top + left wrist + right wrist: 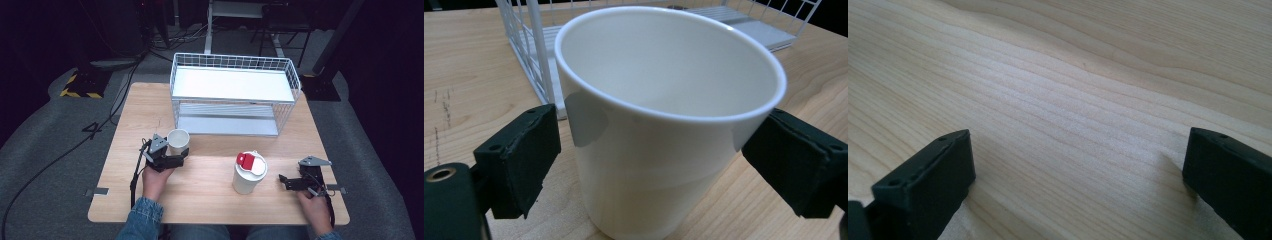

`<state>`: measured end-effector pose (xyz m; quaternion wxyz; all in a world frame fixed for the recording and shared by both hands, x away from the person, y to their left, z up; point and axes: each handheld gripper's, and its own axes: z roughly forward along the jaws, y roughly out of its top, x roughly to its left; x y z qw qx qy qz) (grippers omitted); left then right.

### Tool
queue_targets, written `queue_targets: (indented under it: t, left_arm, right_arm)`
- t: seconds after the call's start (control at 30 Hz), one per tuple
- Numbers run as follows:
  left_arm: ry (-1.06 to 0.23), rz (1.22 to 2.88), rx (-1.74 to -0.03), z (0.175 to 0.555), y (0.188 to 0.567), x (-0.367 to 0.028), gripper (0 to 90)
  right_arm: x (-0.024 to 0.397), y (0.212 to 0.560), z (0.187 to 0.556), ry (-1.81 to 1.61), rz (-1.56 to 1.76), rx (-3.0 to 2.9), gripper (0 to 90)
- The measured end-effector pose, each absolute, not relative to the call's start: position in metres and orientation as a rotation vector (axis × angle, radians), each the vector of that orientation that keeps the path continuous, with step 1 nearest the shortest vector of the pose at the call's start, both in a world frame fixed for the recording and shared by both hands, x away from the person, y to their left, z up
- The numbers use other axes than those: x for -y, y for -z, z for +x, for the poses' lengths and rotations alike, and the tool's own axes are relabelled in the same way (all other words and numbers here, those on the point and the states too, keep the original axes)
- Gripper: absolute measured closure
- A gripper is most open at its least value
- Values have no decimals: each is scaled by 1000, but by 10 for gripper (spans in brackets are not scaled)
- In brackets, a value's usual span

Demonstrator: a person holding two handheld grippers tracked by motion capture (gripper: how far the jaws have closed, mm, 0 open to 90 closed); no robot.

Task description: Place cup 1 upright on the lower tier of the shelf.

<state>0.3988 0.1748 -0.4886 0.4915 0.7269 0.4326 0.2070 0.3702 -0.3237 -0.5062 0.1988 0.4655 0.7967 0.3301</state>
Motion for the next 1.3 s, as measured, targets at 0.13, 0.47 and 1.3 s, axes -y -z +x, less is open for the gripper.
queue_targets:
  t: [0.13,0.47,1.3]
  left_arm:
    - [-503,1778,-1064,402,492,-173,117]
    - [-558,1860,-1072,404,497,-163,219]
    - [-542,1855,-1075,393,478,-157,224]
  right_arm:
    - [323,506,370,-922,1305,-2226,5]
    - [323,506,369,-918,1310,-2220,5]
    - [323,506,369,-918,1311,-2219,5]
